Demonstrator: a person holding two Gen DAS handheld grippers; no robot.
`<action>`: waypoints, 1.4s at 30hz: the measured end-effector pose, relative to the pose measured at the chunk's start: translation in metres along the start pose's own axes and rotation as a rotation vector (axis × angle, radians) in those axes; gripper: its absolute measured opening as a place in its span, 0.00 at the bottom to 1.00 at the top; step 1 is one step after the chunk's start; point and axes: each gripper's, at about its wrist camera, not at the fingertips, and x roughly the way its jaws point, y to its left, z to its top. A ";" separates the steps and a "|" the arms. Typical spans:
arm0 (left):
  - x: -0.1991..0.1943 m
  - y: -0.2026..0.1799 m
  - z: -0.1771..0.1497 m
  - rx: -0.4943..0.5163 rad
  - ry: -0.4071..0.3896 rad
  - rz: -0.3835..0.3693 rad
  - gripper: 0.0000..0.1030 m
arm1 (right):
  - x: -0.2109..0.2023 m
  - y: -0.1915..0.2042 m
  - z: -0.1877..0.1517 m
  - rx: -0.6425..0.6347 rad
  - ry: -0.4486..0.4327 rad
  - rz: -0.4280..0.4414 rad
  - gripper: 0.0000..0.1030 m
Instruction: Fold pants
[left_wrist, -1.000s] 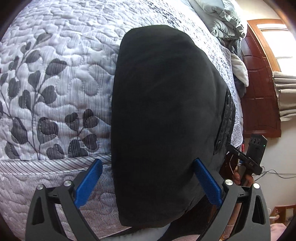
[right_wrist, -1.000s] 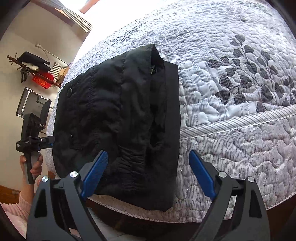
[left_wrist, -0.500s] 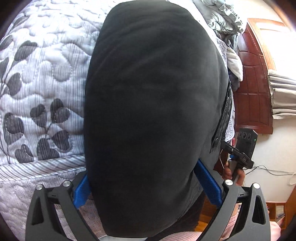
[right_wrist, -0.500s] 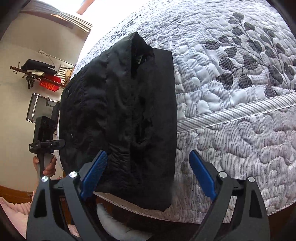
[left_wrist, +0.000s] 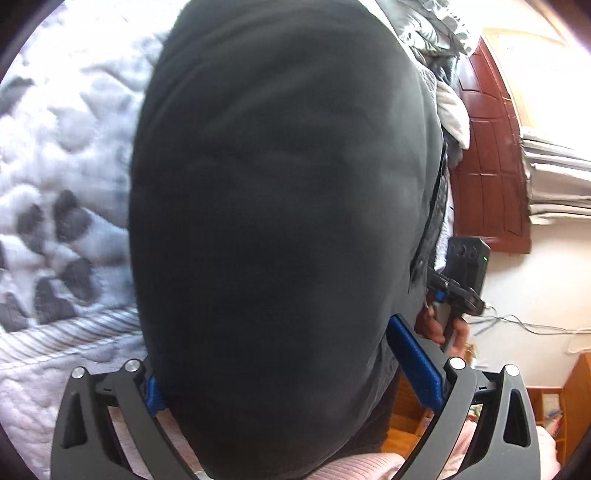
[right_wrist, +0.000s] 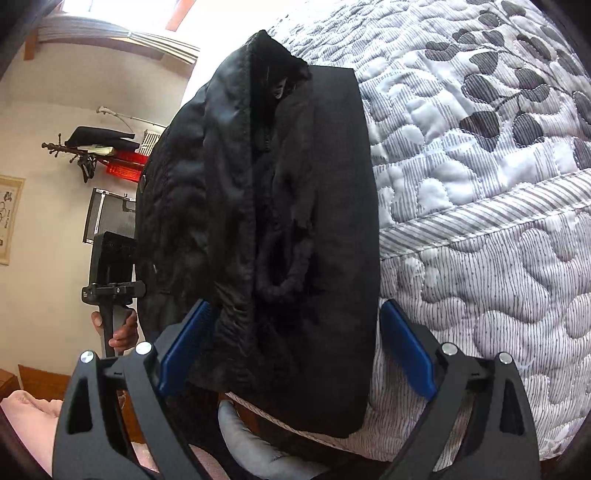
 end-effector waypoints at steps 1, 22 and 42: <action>0.002 0.002 0.001 -0.021 0.007 -0.029 0.96 | 0.003 0.002 0.003 -0.003 -0.001 0.018 0.90; -0.023 -0.037 -0.006 -0.051 -0.158 0.087 0.51 | -0.016 0.053 0.005 -0.129 -0.098 -0.024 0.35; -0.097 -0.058 0.073 0.053 -0.461 0.061 0.39 | -0.011 0.154 0.126 -0.386 -0.237 -0.042 0.33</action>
